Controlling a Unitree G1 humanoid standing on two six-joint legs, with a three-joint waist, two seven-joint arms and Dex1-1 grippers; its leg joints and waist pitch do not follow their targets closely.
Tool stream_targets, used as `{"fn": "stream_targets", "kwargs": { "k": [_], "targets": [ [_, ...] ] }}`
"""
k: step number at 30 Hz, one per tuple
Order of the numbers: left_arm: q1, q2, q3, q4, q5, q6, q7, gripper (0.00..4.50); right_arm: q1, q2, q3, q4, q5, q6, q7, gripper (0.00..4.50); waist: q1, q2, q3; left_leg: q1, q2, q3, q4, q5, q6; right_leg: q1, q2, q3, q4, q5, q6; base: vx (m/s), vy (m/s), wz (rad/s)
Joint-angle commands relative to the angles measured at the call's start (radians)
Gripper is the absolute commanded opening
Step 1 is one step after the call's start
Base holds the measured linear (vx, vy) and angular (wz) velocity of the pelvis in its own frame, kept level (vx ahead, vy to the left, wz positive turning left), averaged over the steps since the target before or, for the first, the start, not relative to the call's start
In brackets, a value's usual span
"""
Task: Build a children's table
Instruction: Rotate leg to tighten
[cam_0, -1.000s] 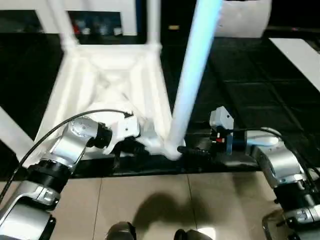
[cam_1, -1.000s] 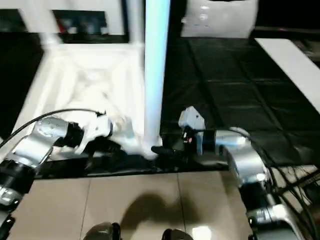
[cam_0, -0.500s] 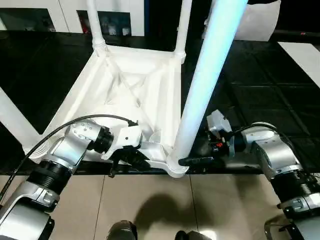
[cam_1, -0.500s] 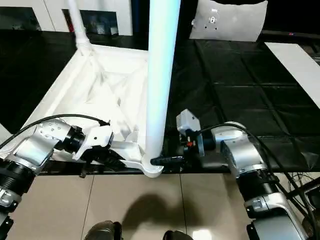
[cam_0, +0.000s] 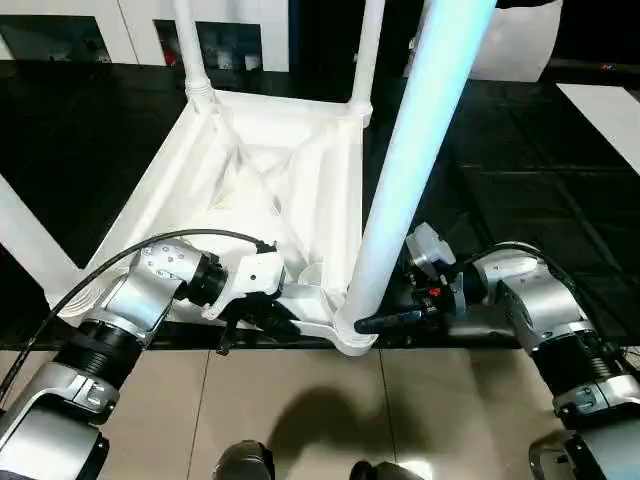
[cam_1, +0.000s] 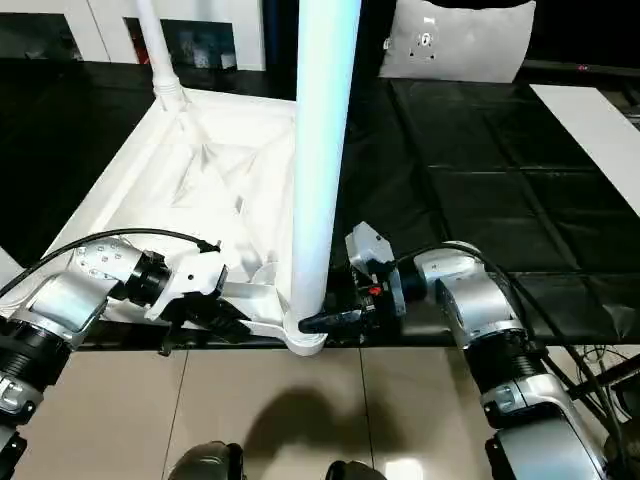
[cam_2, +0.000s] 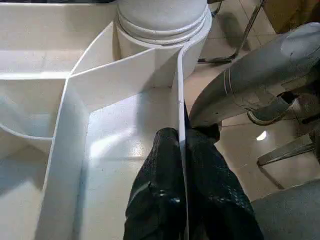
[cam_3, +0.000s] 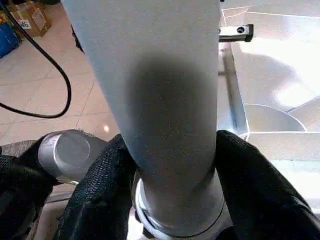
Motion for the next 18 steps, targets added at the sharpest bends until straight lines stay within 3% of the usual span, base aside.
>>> {"fn": "stream_targets", "kwargs": {
  "k": [1,10,12,13,17,18],
  "targets": [
    [-0.017,-0.008,-0.026,-0.015,-0.015,-0.023,-0.058,0.0,-0.013,-0.001,-0.002,0.013,0.014,-0.001,0.013,2.11,-0.006,0.003,-0.074,0.021,0.074,-0.033,-0.06,-0.182,0.063,0.046,-0.104,0.061,-0.073,-0.247,-0.213,0.0,0.0,0.0],
    [-0.02,-0.01,-0.016,-0.021,-0.033,0.021,-0.064,0.0,0.008,0.003,-0.006,-0.019,0.044,0.062,0.024,1.95,-0.006,0.006,-0.077,0.022,0.075,-0.032,-0.06,-0.18,0.061,0.047,-0.102,0.06,-0.07,-0.215,-0.227,0.0,0.0,0.0],
    [-0.022,-0.051,0.017,-0.04,-0.069,0.112,-0.009,0.0,0.065,0.04,-0.036,-0.115,0.095,0.171,-0.066,1.95,-0.003,0.0,-0.074,0.021,0.075,-0.031,-0.06,-0.172,0.065,0.049,-0.104,0.063,-0.07,-0.213,-0.226,0.0,0.0,0.0],
    [-0.022,-0.057,0.021,-0.042,-0.073,0.122,0.0,0.0,0.075,0.046,-0.039,-0.13,0.101,0.186,-0.08,1.95,-0.002,0.001,-0.074,0.021,0.076,-0.032,-0.061,-0.172,0.066,0.048,-0.103,0.063,-0.07,-0.218,-0.223,0.0,0.0,0.0],
    [-0.023,-0.121,0.045,-0.059,-0.079,0.202,0.105,0.0,0.171,0.127,-0.038,-0.269,0.117,0.257,-0.244,1.95,-0.006,-0.001,-0.067,0.022,0.074,-0.035,-0.067,-0.213,0.036,0.044,-0.109,0.065,-0.086,-0.349,-0.175,0.0,0.0,0.0],
    [-0.022,-0.132,0.045,-0.061,-0.076,0.217,0.124,0.0,0.186,0.145,-0.033,-0.286,0.11,0.254,-0.274,1.95,-0.009,-0.002,-0.064,0.024,0.07,-0.039,-0.068,-0.248,0.027,0.041,-0.112,0.063,-0.094,-0.423,-0.158,0.0,0.0,0.0]
  ]
}}
